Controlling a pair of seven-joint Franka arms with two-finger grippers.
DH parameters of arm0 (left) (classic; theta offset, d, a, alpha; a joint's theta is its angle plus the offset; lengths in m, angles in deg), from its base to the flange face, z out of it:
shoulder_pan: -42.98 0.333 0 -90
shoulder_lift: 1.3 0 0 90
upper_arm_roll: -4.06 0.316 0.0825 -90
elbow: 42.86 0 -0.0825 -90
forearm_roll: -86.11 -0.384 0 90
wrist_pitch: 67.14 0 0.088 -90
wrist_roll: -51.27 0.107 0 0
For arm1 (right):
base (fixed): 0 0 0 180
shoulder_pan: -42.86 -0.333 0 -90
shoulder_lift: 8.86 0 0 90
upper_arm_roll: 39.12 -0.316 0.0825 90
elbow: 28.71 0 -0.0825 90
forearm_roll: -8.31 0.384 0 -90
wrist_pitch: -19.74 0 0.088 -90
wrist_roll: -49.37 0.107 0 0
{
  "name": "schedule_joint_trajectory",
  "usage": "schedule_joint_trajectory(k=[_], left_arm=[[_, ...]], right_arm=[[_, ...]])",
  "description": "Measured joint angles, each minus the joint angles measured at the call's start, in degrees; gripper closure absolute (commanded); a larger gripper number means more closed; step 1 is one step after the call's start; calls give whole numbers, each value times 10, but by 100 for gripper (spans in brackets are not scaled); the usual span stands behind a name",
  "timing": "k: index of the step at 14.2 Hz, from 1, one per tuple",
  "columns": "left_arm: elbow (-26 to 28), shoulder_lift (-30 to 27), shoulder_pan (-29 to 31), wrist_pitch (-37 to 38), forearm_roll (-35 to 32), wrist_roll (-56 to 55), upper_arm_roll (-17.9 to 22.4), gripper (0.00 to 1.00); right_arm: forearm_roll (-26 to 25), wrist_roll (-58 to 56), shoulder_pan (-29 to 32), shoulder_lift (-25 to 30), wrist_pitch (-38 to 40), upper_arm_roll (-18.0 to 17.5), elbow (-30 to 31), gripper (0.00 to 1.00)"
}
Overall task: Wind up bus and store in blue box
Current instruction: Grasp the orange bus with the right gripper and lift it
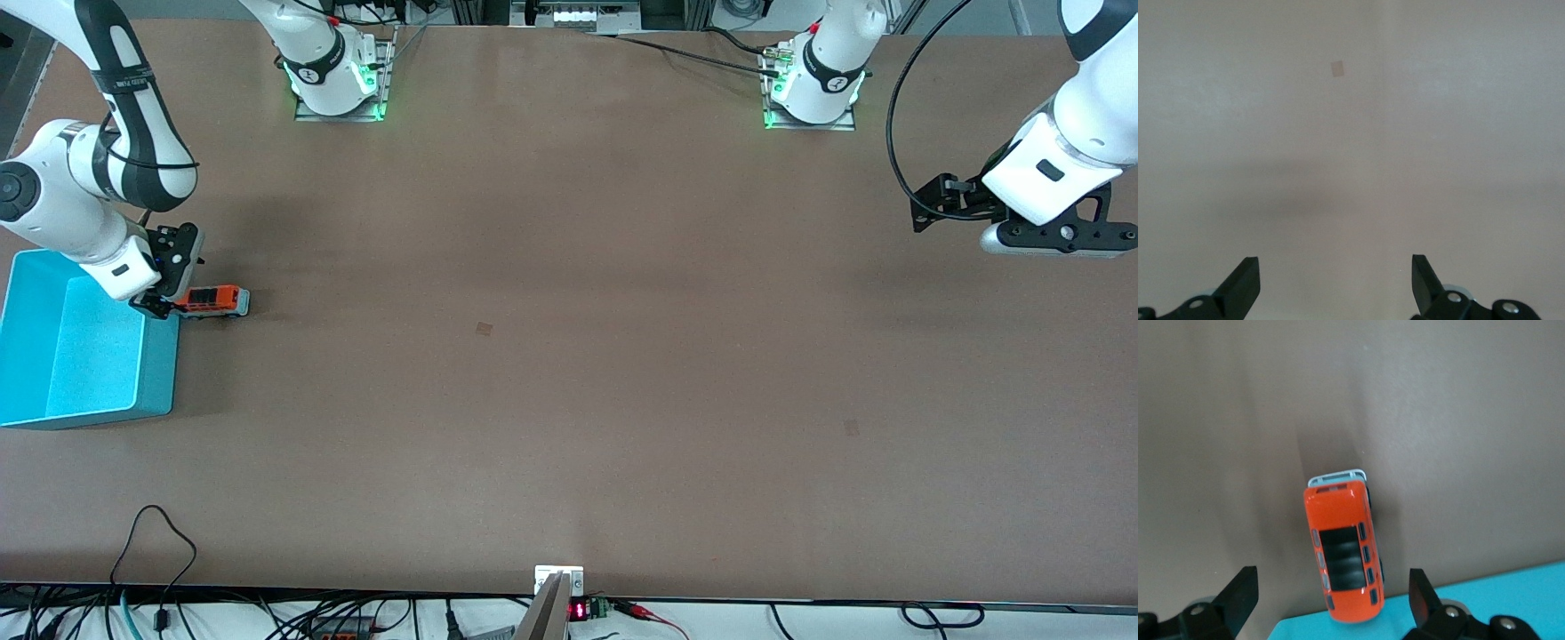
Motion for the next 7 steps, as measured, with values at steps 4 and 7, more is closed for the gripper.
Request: schedule_joint_trajectory(k=[4, 7], left_arm=[[0, 0, 0, 1, 0, 0, 0, 0], [0, 0, 0, 1, 0, 0, 0, 0]], right_arm=[[0, -65, 18, -26, -45, 0, 20, 0], [0, -81, 29, -43, -68, 0, 23, 0]])
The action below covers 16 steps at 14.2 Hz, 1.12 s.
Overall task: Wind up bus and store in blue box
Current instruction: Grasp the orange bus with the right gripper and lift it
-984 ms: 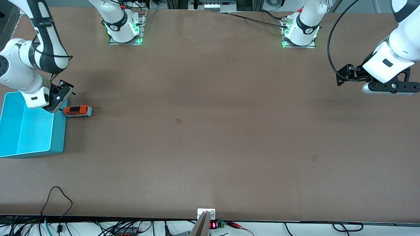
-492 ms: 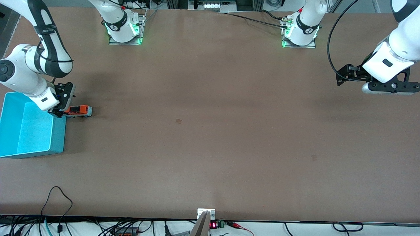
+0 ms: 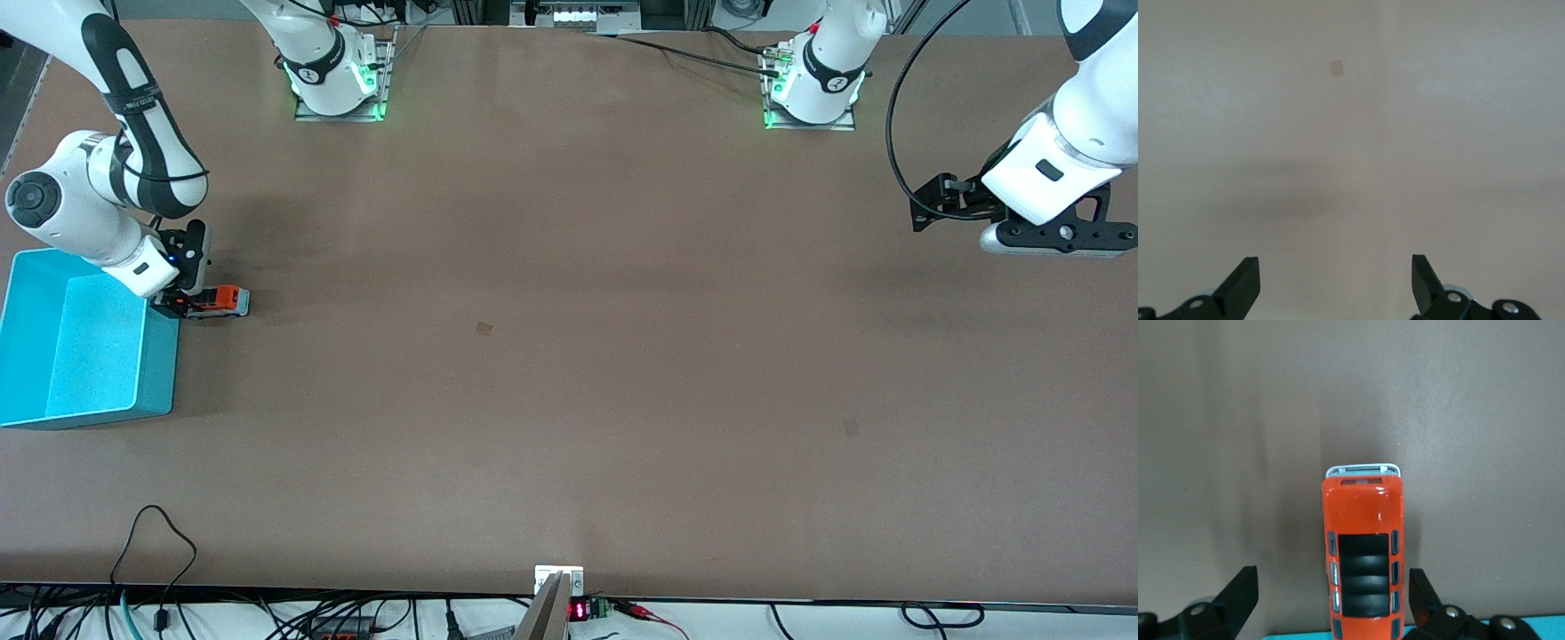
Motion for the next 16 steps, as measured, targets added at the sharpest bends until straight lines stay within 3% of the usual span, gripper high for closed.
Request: schedule_joint_trajectory(k=[7, 8, 9, 11, 12, 13, 16], left_arm=[[0, 0, -1, 0, 0, 0, -4, 0], [0, 0, -1, 0, 0, 0, -5, 0], [0, 0, -1, 0, 0, 0, -6, 0], [0, 0, -1, 0, 0, 0, -7, 0], [0, 0, -1, 0, 0, 0, -7, 0], [0, 0, -1, 0, 0, 0, -7, 0], [0, 0, -1, 0, 0, 0, -7, 0]], right_arm=[[0, 0, 0, -15, -36, -10, 0, 0], [0, 0, 0, -22, -44, -10, 0, 11], [0, 0, 0, -29, -52, -12, 1, 28], [0, 0, 0, -41, -64, -13, 1, 79], [0, -1, 0, -43, -66, -13, 1, 92], [0, -2, 0, -43, -68, -16, 0, 98], [0, -1, -1, -41, -68, -23, 0, 100]])
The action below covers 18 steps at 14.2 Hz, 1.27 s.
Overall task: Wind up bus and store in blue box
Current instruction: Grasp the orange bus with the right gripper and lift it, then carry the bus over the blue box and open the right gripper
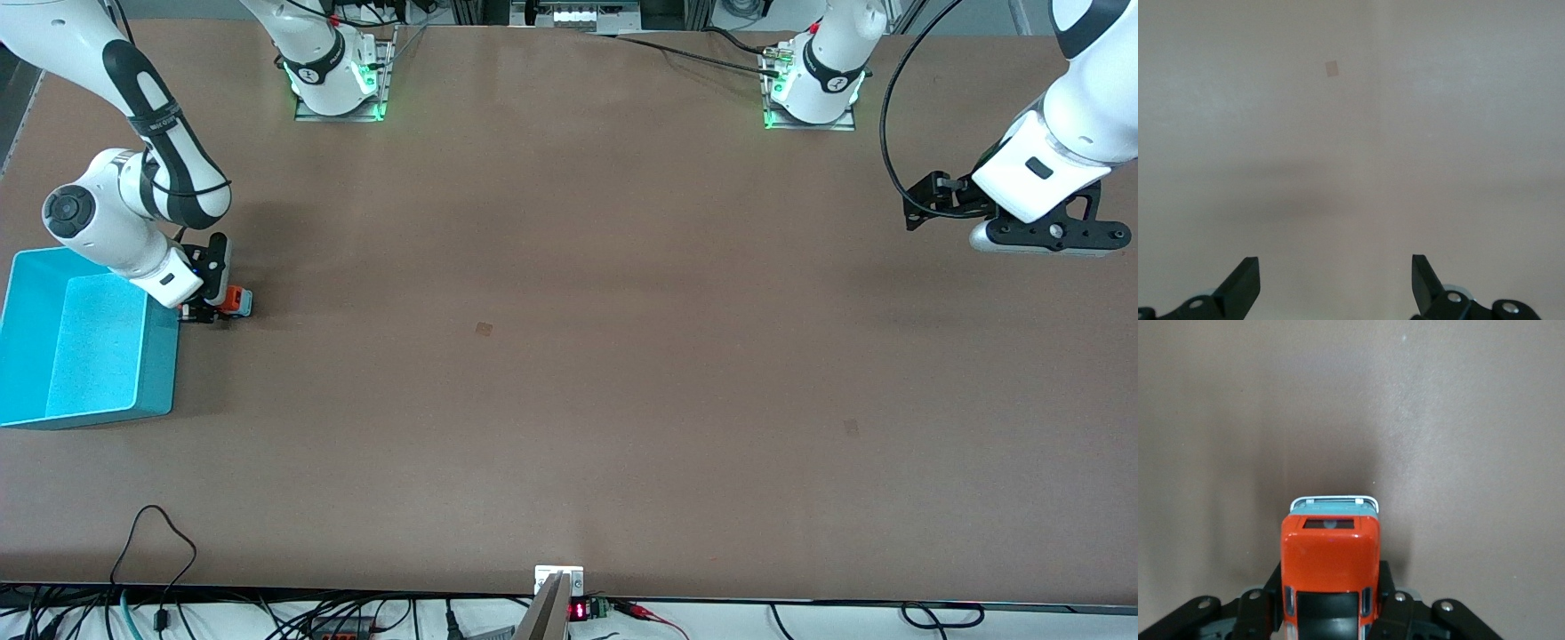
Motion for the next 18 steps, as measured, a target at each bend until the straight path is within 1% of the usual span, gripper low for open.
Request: schedule_joint_trajectory(k=[2, 3, 6, 8, 10, 11, 12, 13, 16, 18], left_arm=[[0, 0, 0, 0, 0, 0, 0, 0], [0, 0, 0, 0, 0, 0, 0, 0], [0, 0, 0, 0, 0, 0, 0, 0], [0, 0, 0, 3, 0, 0, 0, 0], [0, -1, 0, 5, 0, 0, 0, 0], [0, -1, 0, 6, 0, 0, 0, 0], [0, -1, 0, 7, 0, 0, 0, 0], [0, -1, 0, 8, 0, 0, 0, 0], [0, -2, 0, 9, 0, 0, 0, 0], [0, -3, 0, 9, 0, 0, 0, 0]], right_arm=[[1, 23, 0, 1, -2, -5, -1, 100], [1, 54, 0, 3, -3, -12, -4, 100], [1, 185, -3, 25, 7, -40, -16, 100], [6, 301, -5, 49, 63, -58, -36, 100], [25, 425, -6, 79, 148, -64, -65, 100], [33, 475, -6, 92, 179, -64, -80, 100], [39, 520, -5, 104, 197, -61, -92, 100], [47, 559, -4, 114, 207, -50, -101, 100], [89, 609, 2, 123, 217, 0, -121, 100], [94, 621, 3, 118, 217, 38, -137, 100]])
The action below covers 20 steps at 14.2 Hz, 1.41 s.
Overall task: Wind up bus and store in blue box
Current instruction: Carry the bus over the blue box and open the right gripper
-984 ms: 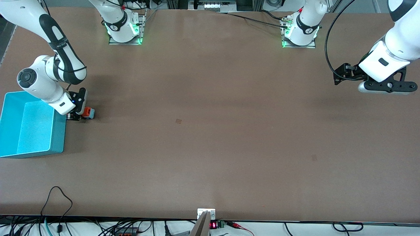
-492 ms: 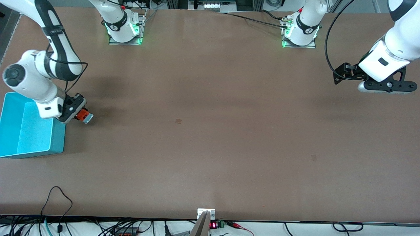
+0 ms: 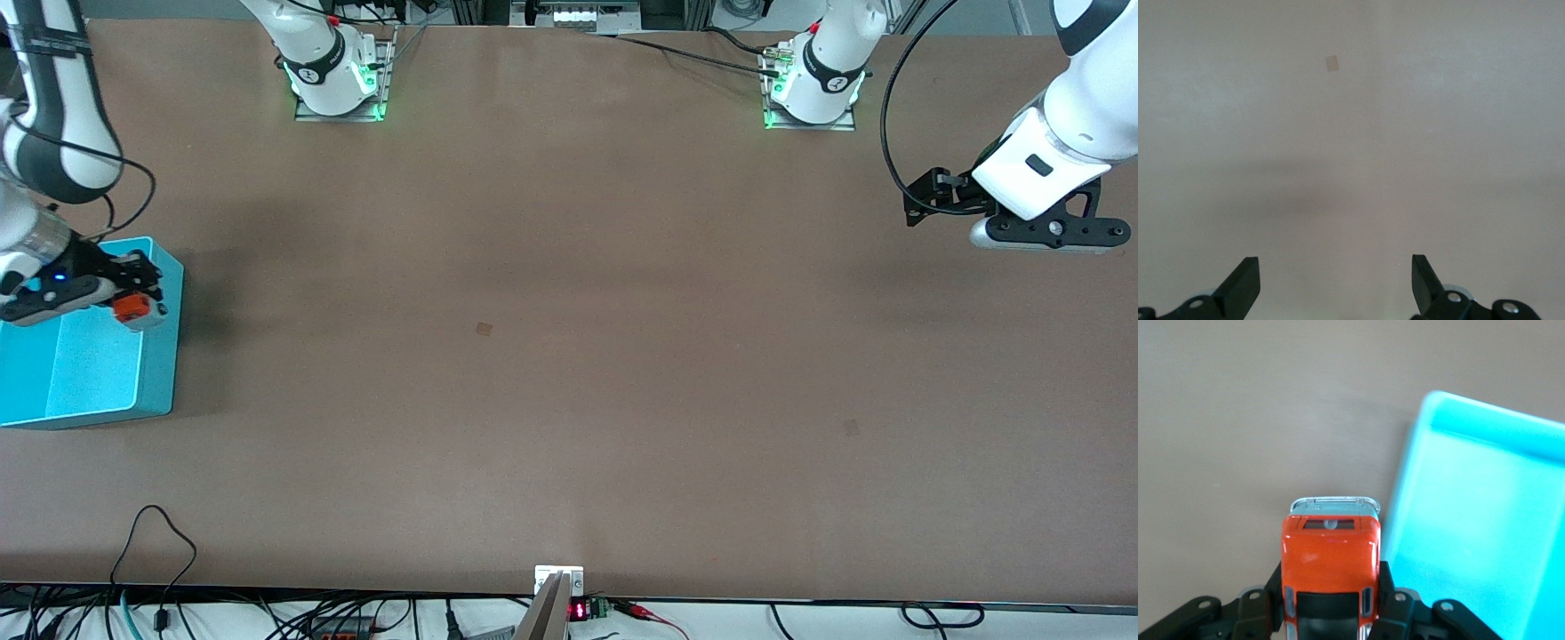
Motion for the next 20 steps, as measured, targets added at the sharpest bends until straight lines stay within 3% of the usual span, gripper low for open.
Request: schedule_joint_trajectory(k=[5, 12, 15, 19, 20], left_arm=[[0, -1, 0, 1, 0, 0, 0, 0], [0, -1, 0, 2, 0, 0, 0, 0], [0, -1, 0, 2, 0, 0, 0, 0], [0, -1, 0, 2, 0, 0, -1, 0], [0, -1, 0, 2, 0, 0, -1, 0]], right_arm=[[1, 1, 5, -77, 0, 83, -58, 100], [2, -4, 16, -197, -37, 101, -115, 99], [30, -22, 28, -228, -40, 101, -127, 98], [43, -47, 33, -258, -58, 103, -139, 73], [44, -55, 36, -263, -60, 103, -142, 61]])
